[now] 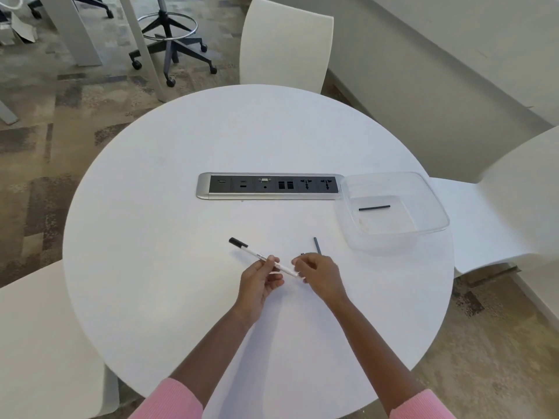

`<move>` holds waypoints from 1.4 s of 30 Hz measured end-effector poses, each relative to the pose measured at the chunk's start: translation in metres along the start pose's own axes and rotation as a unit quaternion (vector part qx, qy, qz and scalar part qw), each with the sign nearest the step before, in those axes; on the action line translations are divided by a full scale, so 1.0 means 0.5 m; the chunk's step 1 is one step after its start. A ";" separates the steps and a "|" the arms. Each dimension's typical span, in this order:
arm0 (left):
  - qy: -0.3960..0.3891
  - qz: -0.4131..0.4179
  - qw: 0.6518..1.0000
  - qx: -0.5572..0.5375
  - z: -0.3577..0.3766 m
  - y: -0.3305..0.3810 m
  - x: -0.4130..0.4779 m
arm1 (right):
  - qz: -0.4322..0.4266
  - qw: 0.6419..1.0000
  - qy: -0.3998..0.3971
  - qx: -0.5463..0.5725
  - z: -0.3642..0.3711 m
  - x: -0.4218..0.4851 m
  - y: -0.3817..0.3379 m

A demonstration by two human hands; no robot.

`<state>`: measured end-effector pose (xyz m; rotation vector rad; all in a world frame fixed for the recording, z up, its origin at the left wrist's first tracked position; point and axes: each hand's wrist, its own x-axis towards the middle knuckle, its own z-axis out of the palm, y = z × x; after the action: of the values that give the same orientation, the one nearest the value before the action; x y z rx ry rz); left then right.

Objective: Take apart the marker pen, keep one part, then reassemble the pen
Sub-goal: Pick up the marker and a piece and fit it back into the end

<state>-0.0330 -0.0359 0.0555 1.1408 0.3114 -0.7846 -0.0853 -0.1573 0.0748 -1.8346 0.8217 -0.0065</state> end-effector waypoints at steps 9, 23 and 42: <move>0.054 -0.022 0.987 -0.147 0.000 0.012 0.009 | 0.005 0.961 0.094 -0.259 -0.035 0.042 0.042; 0.060 -0.047 0.973 -0.218 0.026 0.017 -0.003 | 0.051 0.989 0.058 0.130 -0.051 0.011 -0.011; 0.051 -0.088 0.956 -0.274 0.055 0.017 -0.028 | -0.050 0.947 0.012 0.317 -0.033 -0.028 -0.051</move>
<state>-0.0413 -0.0533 0.0813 0.6340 0.6800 -0.7327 -0.0884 -0.1586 0.1081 -1.2630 0.6424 -0.3233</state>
